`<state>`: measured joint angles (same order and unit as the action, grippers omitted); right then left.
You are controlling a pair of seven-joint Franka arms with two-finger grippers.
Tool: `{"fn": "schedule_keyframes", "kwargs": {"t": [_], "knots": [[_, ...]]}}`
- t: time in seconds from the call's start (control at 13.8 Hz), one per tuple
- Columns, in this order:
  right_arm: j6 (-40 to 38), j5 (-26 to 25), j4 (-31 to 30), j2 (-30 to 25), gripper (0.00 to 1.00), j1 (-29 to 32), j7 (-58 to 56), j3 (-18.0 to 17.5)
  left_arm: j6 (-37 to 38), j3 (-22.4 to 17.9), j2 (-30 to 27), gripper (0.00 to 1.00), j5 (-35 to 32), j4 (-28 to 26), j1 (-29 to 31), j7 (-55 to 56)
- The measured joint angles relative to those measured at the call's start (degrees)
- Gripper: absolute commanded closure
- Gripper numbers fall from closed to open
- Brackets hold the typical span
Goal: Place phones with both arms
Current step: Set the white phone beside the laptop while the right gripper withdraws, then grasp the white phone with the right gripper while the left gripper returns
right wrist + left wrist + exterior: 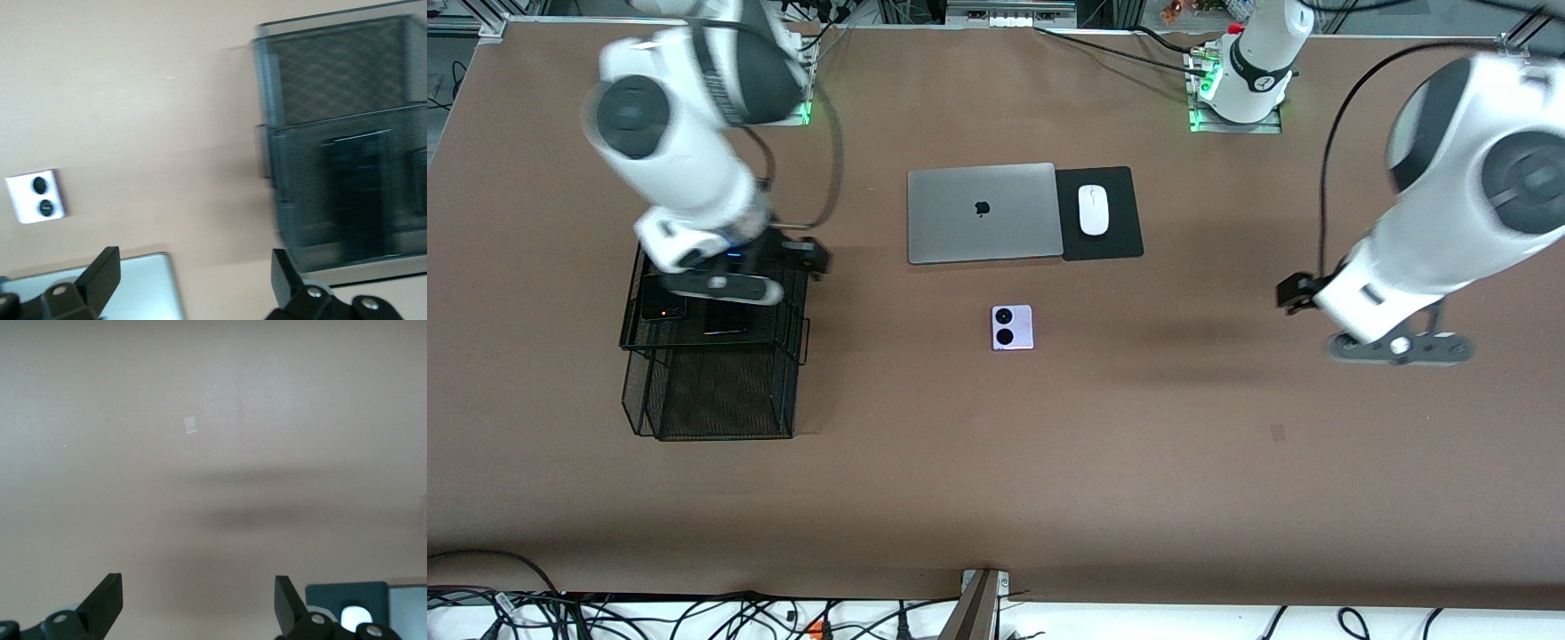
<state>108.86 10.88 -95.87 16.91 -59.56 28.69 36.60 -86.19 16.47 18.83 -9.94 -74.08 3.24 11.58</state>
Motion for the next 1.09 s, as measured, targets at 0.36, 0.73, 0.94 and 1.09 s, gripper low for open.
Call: {"fn": "schedule_keyframes", "kwargs": {"t": [0.36,0.73,0.94,1.09], "knots": [[0.7,3.4,15.7,15.5,0.00,-0.6,15.4,-8.3,0.3,-14.1,-8.5,0.00,5.4,-5.3,-3.9,-7.4],[5.0,3.4,25.2,26.1,0.00,-0.8,19.0,-12.3,-8.3,-17.6,-17.1,0.00,9.1,-17.9,-5.5,-7.7],[9.8,3.4,25.6,29.9,0.00,-1.2,17.3,-13.7,-8.2,-17.6,-21.2,0.00,9.1,-22.1,-5.6,-7.7],[12.1,3.4,25.6,32.2,0.00,-1.6,15.3,-13.9,-7.7,-17.6,-21.5,0.00,9.1,-22.7,-5.6,-7.6]]}}
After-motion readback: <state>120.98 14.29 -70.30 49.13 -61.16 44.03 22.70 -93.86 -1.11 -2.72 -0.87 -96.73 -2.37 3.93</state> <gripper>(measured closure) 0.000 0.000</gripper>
